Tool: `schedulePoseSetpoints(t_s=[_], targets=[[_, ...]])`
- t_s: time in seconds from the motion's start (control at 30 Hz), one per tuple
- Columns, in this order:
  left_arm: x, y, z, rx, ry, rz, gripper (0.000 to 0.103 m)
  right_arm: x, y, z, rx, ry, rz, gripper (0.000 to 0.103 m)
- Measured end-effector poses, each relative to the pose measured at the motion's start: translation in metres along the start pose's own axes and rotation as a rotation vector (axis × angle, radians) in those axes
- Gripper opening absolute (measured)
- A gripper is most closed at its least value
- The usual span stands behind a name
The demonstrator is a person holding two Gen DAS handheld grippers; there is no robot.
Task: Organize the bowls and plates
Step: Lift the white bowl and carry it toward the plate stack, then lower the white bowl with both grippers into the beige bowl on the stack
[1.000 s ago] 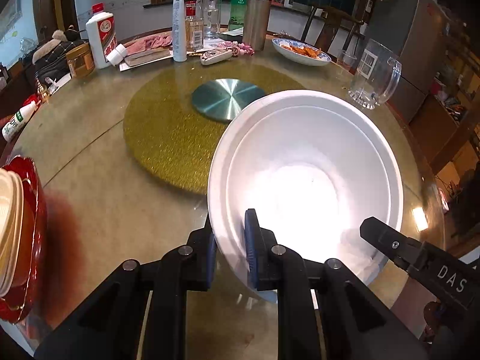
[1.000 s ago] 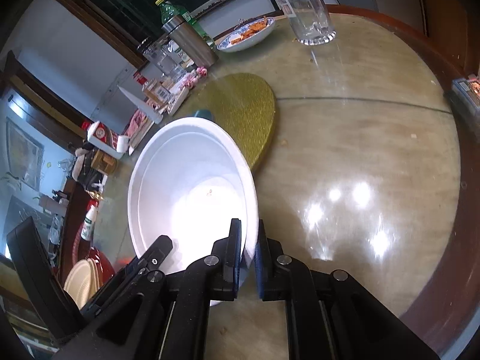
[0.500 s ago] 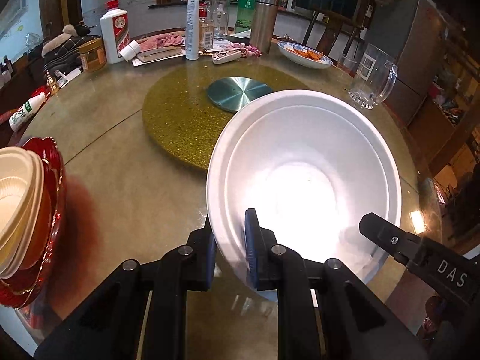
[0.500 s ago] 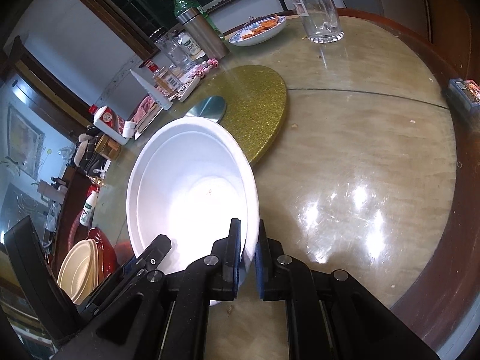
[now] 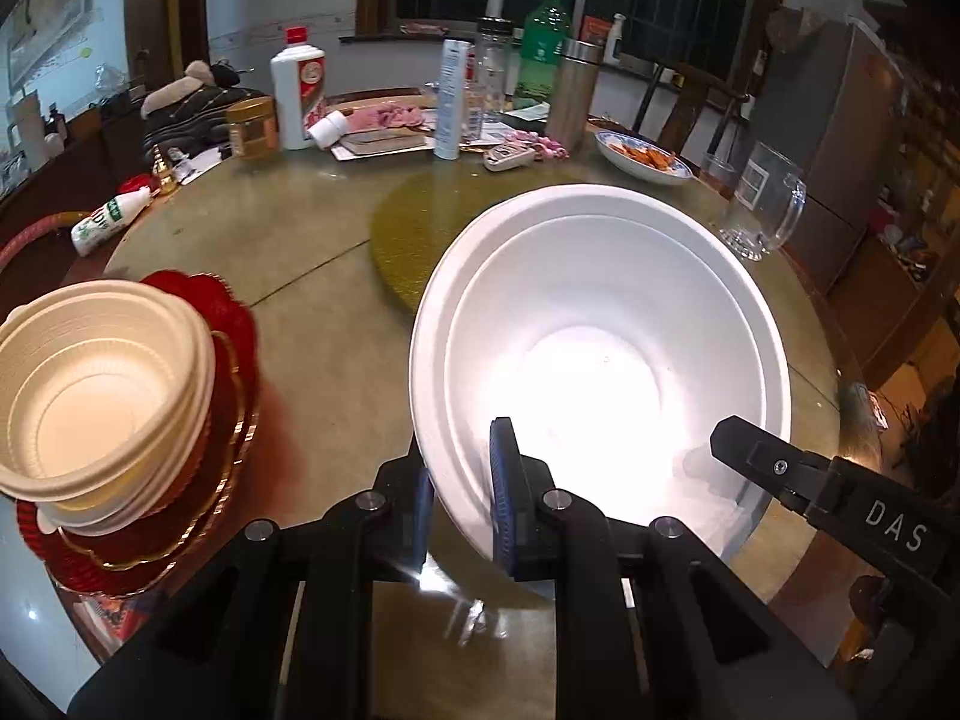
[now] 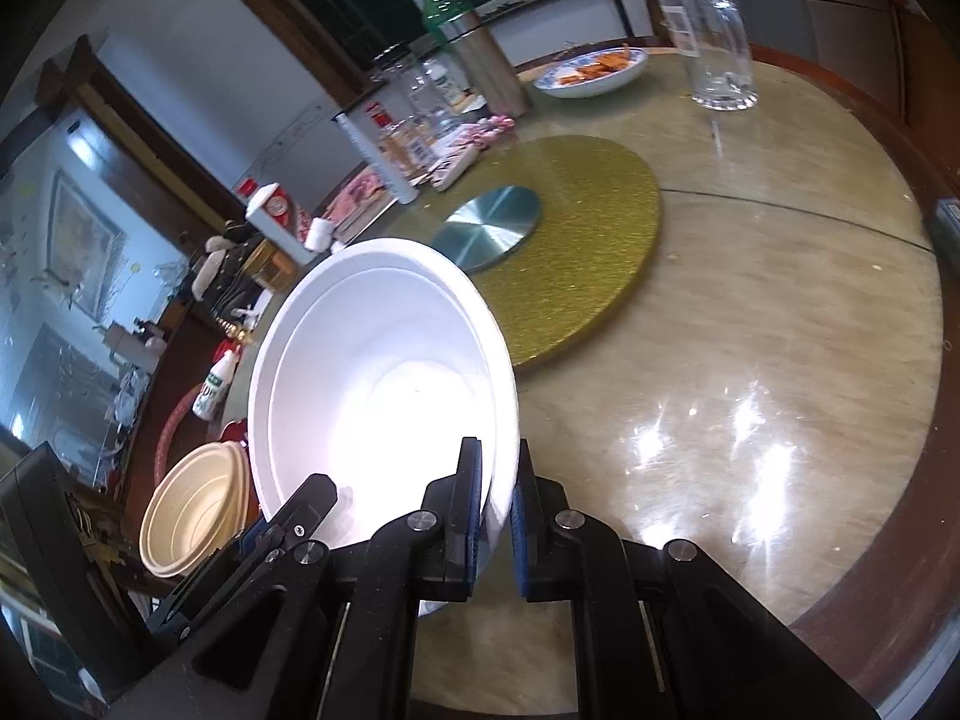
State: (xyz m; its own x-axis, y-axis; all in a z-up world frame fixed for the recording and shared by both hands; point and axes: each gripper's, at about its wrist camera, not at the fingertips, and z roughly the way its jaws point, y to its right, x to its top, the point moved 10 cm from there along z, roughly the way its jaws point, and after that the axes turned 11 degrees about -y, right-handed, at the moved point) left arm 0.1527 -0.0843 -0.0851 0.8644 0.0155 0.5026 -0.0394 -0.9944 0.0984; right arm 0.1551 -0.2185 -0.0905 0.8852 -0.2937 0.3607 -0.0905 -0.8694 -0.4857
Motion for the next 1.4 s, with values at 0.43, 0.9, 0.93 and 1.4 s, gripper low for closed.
schedulePoseSetpoints(t_s=[0.43, 0.9, 0.93, 1.4], targets=[[0.005, -0.045, -0.031, 0.033, 0.06, -0.055, 0.016, -0.003, -0.052, 0.006, 0.053, -0.005, -0.089, 0.008], [0.018, -0.086, -0.066, 0.052, 0.128, -0.121, 0.016, 0.002, -0.117, -0.001, 0.094, 0.005, -0.201, 0.009], [0.019, -0.089, -0.068, 0.054, 0.132, -0.126, 0.016, 0.002, -0.122, -0.001, 0.098, 0.005, -0.209, 0.009], [0.014, -0.121, -0.079, 0.07, 0.16, -0.193, 0.016, -0.008, -0.157, 0.007, 0.112, -0.011, -0.275, 0.009]])
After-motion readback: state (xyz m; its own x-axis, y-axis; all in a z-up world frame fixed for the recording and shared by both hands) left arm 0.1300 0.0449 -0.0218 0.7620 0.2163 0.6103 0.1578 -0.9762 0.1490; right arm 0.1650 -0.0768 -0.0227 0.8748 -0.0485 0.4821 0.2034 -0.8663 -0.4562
